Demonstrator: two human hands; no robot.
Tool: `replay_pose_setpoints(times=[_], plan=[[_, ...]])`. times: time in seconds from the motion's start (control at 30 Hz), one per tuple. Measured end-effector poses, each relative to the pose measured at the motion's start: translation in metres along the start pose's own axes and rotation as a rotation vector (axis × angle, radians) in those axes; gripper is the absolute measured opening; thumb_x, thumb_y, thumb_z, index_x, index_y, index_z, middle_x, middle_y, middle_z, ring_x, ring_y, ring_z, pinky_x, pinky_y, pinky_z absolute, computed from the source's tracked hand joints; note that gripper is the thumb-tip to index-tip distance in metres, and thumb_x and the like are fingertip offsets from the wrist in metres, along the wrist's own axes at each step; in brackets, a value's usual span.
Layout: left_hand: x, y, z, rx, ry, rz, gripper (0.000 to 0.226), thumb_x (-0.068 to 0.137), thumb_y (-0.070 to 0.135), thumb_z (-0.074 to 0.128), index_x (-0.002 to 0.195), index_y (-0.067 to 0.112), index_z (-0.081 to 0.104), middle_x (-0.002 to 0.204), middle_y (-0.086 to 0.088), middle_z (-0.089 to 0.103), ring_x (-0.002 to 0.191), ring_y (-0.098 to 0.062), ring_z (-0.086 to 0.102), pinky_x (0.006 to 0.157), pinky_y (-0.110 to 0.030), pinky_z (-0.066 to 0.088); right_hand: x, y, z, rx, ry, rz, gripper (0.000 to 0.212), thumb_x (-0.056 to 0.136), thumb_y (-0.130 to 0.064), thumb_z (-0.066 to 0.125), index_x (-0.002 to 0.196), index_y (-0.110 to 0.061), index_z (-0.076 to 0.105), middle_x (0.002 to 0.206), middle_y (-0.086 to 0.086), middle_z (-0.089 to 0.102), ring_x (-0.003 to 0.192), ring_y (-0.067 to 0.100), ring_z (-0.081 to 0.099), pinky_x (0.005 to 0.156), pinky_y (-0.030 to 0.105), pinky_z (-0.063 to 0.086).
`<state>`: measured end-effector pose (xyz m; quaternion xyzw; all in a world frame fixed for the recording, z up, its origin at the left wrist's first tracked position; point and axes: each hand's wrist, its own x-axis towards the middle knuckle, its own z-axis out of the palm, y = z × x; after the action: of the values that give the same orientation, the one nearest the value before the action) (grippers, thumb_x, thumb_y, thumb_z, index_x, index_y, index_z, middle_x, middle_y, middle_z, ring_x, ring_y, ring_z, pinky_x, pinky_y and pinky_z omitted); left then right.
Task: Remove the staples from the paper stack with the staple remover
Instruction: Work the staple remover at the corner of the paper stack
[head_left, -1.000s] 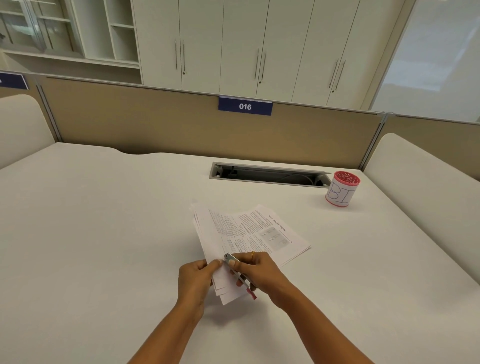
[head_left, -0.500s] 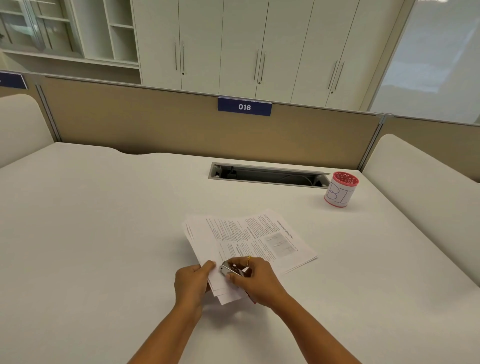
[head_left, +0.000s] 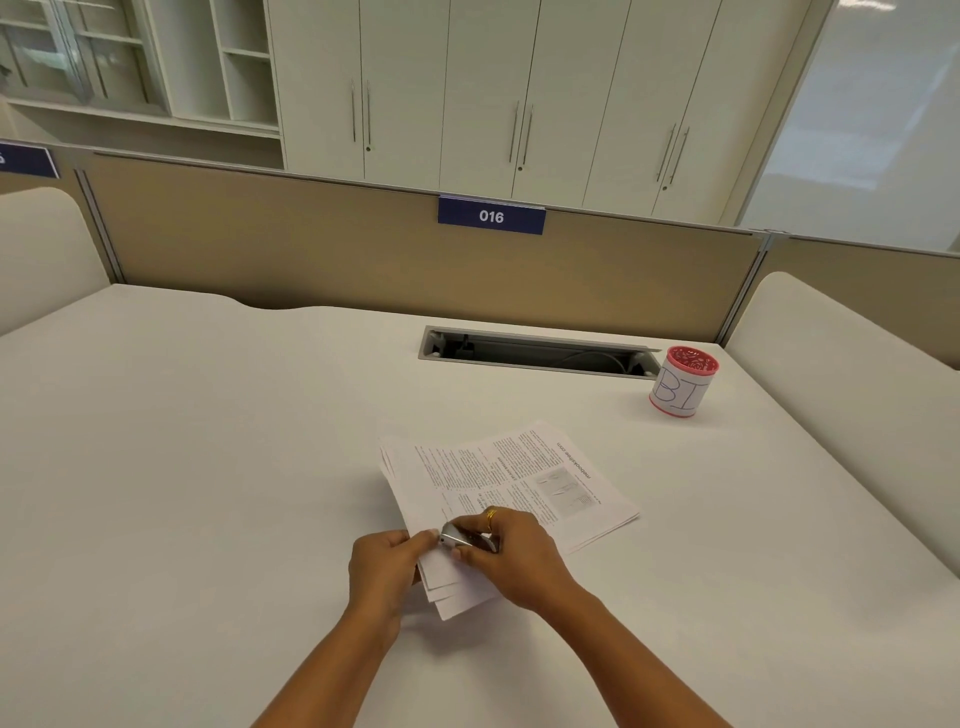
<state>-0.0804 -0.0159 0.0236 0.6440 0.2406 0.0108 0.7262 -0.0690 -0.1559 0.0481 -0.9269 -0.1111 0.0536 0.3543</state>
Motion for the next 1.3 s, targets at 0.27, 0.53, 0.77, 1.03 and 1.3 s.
replay_pose_setpoints(times=[0.27, 0.53, 0.77, 1.03, 1.3], plan=[[-0.0002, 0.0, -0.0012, 0.011, -0.004, -0.001, 0.015, 0.079, 0.009, 0.07, 0.065, 0.01, 0.067, 0.077, -0.01, 0.07, 0.075, -0.028, 0.067, 0.066, -0.031, 0.055, 0.001, -0.0058, -0.0049, -0.181, 0.014, -0.109, 0.029, 0.088, -0.04, 0.056, 0.116, -0.035, 0.062, 0.104, -0.005, 0.064, 0.086, 0.006, 0.051, 0.06, 0.012, 0.03], [0.0035, 0.0025, -0.0035, -0.028, -0.051, -0.084, 0.013, 0.075, 0.006, 0.073, 0.063, 0.005, 0.067, 0.061, -0.004, 0.069, 0.058, -0.018, 0.066, 0.048, -0.021, 0.049, 0.0043, -0.0046, -0.0015, -0.264, 0.006, -0.162, 0.03, 0.089, -0.039, 0.054, 0.118, -0.035, 0.06, 0.106, -0.004, 0.062, 0.098, 0.015, 0.057, 0.077, 0.025, 0.043], [0.0061, 0.0033, -0.004, -0.02, -0.056, -0.111, 0.014, 0.076, 0.006, 0.073, 0.064, 0.003, 0.065, 0.067, -0.009, 0.068, 0.064, -0.025, 0.063, 0.059, -0.029, 0.051, 0.0042, -0.0024, 0.0005, -0.231, 0.018, -0.166, 0.03, 0.088, -0.038, 0.057, 0.117, -0.032, 0.061, 0.107, -0.005, 0.063, 0.099, 0.016, 0.058, 0.081, 0.027, 0.045], [0.0074, 0.0074, -0.0025, -0.05, -0.049, -0.139, 0.015, 0.076, 0.003, 0.072, 0.063, 0.002, 0.064, 0.058, -0.007, 0.068, 0.062, -0.025, 0.062, 0.056, -0.029, 0.05, 0.0016, 0.0, -0.0003, -0.206, 0.04, -0.212, 0.03, 0.087, -0.039, 0.058, 0.116, -0.03, 0.063, 0.107, -0.007, 0.063, 0.099, 0.014, 0.058, 0.079, 0.025, 0.044], [0.0092, 0.0076, -0.0036, -0.072, -0.031, -0.187, 0.013, 0.075, 0.001, 0.071, 0.065, -0.001, 0.063, 0.07, -0.014, 0.066, 0.064, -0.027, 0.062, 0.062, -0.032, 0.05, 0.0011, 0.0021, 0.0044, -0.262, 0.069, -0.289, 0.032, 0.088, -0.04, 0.055, 0.119, -0.031, 0.061, 0.108, -0.005, 0.062, 0.099, 0.014, 0.056, 0.08, 0.028, 0.046]])
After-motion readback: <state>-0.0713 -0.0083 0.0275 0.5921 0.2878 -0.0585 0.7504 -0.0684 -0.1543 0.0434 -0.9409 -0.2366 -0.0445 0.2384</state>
